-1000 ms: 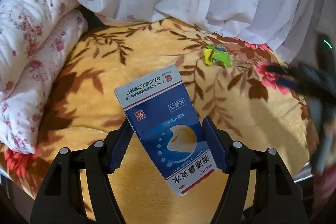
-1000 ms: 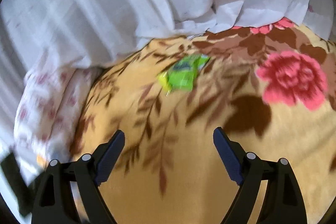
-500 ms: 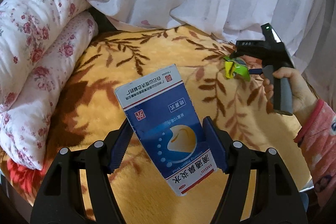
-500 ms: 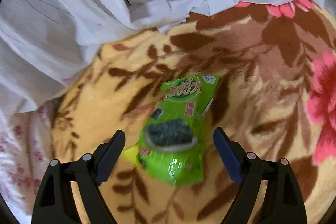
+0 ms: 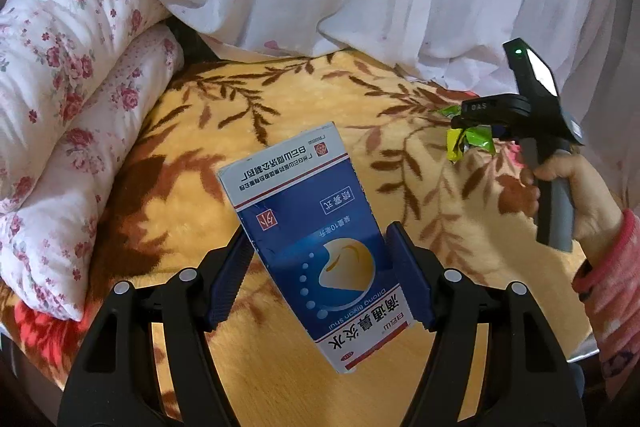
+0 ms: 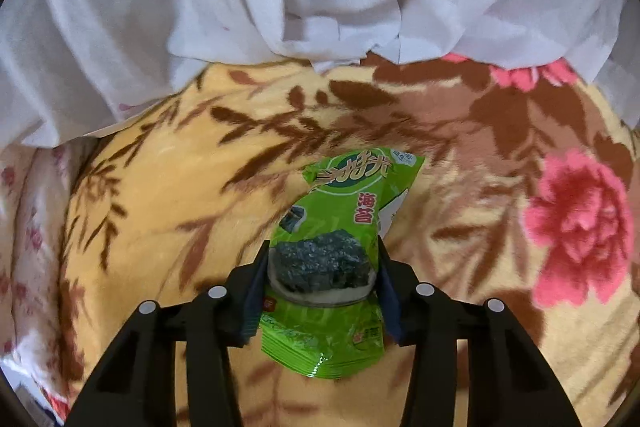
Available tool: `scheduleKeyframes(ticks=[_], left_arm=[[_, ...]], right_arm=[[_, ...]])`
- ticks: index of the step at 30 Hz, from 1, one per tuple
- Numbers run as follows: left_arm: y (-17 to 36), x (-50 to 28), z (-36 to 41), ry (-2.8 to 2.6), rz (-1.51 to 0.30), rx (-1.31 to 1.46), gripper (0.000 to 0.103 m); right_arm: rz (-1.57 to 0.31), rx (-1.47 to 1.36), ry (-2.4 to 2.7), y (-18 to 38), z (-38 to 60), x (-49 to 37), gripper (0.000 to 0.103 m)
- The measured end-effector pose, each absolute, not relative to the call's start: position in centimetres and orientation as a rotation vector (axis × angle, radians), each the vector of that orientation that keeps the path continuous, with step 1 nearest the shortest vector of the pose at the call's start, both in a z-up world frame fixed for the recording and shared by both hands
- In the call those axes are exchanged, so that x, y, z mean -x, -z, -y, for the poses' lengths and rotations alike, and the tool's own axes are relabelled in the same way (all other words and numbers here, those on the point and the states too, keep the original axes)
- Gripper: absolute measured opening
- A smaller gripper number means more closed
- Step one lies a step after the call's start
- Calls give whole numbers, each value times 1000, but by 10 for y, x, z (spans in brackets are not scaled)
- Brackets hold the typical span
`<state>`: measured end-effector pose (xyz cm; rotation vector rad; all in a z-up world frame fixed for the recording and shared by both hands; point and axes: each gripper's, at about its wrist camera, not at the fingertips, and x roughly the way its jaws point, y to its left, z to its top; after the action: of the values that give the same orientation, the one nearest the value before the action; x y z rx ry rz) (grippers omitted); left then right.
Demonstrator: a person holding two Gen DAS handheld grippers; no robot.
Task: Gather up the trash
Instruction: 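Carry the carton and snack bag down and drop them into the orange bin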
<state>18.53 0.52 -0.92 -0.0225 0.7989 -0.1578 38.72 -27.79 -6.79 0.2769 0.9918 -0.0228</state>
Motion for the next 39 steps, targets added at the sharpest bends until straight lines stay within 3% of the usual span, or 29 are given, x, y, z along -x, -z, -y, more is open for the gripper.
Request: scheduleKeyframes(ticks=[18,39], left_arm=[[-18,-110,26,208,-756,-24,66],[23,-10,42,284,-831,-136,67]], right_arm=[[-827,-131,-131,-20,268,-184,47],[-843,-21,-261,21,244,-5,47]])
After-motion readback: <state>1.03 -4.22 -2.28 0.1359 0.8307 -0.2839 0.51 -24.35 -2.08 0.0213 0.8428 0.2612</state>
